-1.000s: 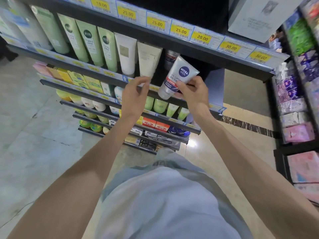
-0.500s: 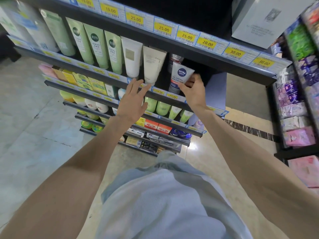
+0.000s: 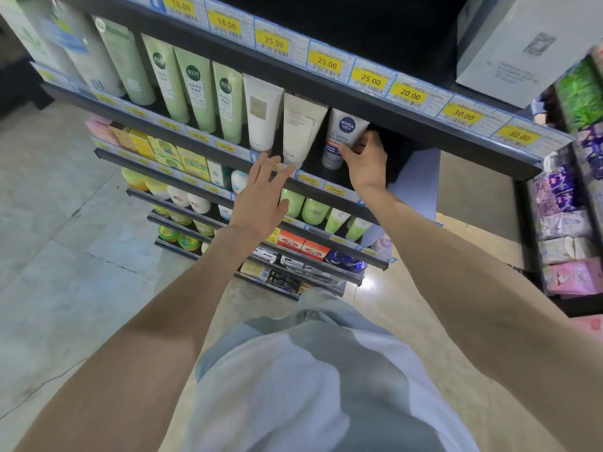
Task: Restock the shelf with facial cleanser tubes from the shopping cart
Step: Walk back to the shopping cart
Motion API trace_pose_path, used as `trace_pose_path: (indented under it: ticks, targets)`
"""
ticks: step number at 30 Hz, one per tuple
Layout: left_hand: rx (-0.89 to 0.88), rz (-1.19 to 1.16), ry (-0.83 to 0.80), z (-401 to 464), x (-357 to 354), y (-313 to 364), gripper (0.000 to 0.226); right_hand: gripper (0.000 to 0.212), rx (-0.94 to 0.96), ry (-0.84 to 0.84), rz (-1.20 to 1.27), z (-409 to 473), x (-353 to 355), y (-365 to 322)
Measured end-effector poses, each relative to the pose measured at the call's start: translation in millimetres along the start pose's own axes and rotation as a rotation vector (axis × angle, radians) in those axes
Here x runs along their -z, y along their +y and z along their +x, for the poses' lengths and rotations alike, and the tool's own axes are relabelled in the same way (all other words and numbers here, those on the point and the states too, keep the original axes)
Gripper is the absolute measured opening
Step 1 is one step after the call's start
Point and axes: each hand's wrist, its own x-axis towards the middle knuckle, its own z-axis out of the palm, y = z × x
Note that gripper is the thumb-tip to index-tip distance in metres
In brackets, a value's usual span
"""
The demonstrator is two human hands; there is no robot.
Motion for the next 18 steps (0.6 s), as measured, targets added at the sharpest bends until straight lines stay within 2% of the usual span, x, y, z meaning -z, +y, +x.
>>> trace_pose_path:
  ticks: [12, 18]
  targets:
    - [0.010, 0.017, -0.003, 1.5, 1.5, 0.1, 0.067, 0.040, -0.032, 0.039, -0.004, 20.0, -16.8, 5.6]
    - [0.029, -0.008, -0.049, -0.6, 7.8, 6.1, 0.068, 0.067, -0.081, -0.063, 0.037, -5.2, 5.1, 3.2]
